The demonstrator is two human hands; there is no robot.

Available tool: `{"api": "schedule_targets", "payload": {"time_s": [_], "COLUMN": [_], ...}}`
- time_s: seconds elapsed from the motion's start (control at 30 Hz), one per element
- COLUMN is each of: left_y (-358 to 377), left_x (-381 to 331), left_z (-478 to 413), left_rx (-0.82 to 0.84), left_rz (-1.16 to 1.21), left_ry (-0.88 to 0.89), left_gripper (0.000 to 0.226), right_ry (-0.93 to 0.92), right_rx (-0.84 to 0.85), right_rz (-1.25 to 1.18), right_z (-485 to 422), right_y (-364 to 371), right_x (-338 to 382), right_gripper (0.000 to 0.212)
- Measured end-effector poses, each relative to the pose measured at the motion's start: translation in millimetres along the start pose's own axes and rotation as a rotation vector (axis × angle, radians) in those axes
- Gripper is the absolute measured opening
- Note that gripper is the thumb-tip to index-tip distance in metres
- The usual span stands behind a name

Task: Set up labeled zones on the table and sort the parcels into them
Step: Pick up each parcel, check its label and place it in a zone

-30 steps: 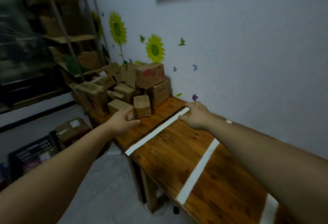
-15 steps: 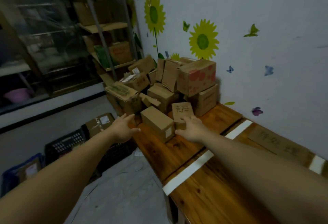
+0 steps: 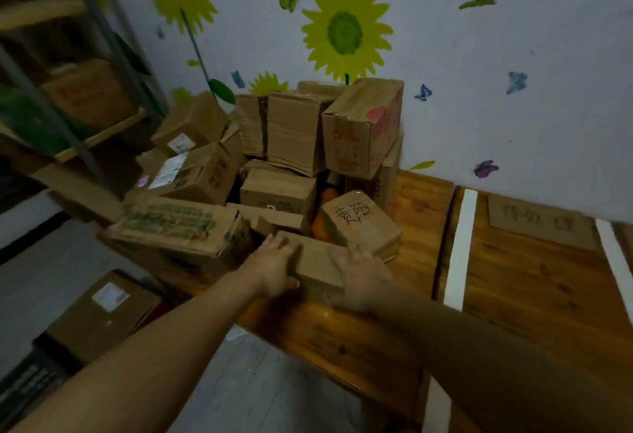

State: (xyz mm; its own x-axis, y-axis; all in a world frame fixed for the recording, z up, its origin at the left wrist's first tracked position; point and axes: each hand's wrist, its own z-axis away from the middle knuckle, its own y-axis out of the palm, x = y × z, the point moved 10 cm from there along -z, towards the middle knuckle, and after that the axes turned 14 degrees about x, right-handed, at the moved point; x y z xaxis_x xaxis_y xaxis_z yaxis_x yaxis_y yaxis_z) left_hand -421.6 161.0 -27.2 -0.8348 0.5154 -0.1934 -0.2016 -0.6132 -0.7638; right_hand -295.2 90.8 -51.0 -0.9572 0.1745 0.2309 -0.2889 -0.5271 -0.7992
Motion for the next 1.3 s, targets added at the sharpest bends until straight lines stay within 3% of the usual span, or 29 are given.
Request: {"api": "schedule_targets", "payload": {"time_s": [0.3, 0.4, 0.47, 0.57, 0.63, 0.7, 0.77, 0.83, 0.97, 1.0, 1.1, 1.2, 1.3], "left_y": [-29.1, -44.2, -53.8, -62.3, -58.6, -51.8, -45.6, -35.6, -16.2, -13.7, -12.9, -24.7, -36.1], "left_x": [-0.5, -19.4, -33.0, -48.8, -62.7, -74.1, -76.6, -71.9, -81.4, -82.3, -88.6, -96.2, -97.6], "left_z": [-8.7, 7.5, 23.9, 51.3, 71.3, 91.6, 112.2, 127.1, 146.5, 149.7, 160.6, 171.6, 177.1], "left_rx": [-0.007, -0.074, -0.127, -0.216, -0.255, -0.263, -0.271, -0.301, -0.311, -0.304, -0.26, -0.297, -0.309], "left_rz": [-0.186, -0.127, -0.047, 0.032, 0.017, 0.152, 0.526, 0.934, 1.101, 1.111, 1.153, 1.123, 1.172], "left_ry": [0.129, 0.18, 0.209, 0.23, 0.273, 0.349, 0.369, 0.309, 0.305, 0.318, 0.398, 0.479, 0.5], "left_gripper": [0.113, 0.109, 0.107, 0.105, 0.103, 0.106, 0.105, 0.086, 0.057, 0.057, 0.065, 0.066, 0.04], "right_ry": [0.042, 0.022, 0.037, 0.021, 0.037, 0.059, 0.021, -0.009, 0.007, -0.016, -0.071, -0.046, 0.023], "right_rx": [-0.183, -0.229, -0.256, -0.258, -0.311, -0.483, -0.593, -0.643, -0.764, -0.795, -0.865, -0.927, -0.962], "right_rz": [-0.234, -0.198, -0.361, -0.892, -0.926, -0.835, -0.873, -0.921, -0.97, -0.999, -1.025, -0.985, -0.936], "right_z": [37.1, 60.5, 81.4, 112.6, 134.7, 159.8, 181.0, 198.5, 234.8, 243.5, 267.5, 288.3, 305.7], "right_y": [-37.6, -50.0, -51.9, -45.7, -46.7, -53.5, -50.0, -43.0, -36.6, -36.2, -38.3, -45.5, -48.6], "right_x": [-5.7, -13.2, -27.7, -43.8, -43.2, -49.5, -54.9, -56.8, -60.0, -60.1, -57.0, -50.7, -46.4], "right_gripper": [0.1, 0.104, 0.108, 0.086, 0.062, 0.044, 0.04, 0.041, 0.022, 0.022, 0.058, 0.08, 0.08]}}
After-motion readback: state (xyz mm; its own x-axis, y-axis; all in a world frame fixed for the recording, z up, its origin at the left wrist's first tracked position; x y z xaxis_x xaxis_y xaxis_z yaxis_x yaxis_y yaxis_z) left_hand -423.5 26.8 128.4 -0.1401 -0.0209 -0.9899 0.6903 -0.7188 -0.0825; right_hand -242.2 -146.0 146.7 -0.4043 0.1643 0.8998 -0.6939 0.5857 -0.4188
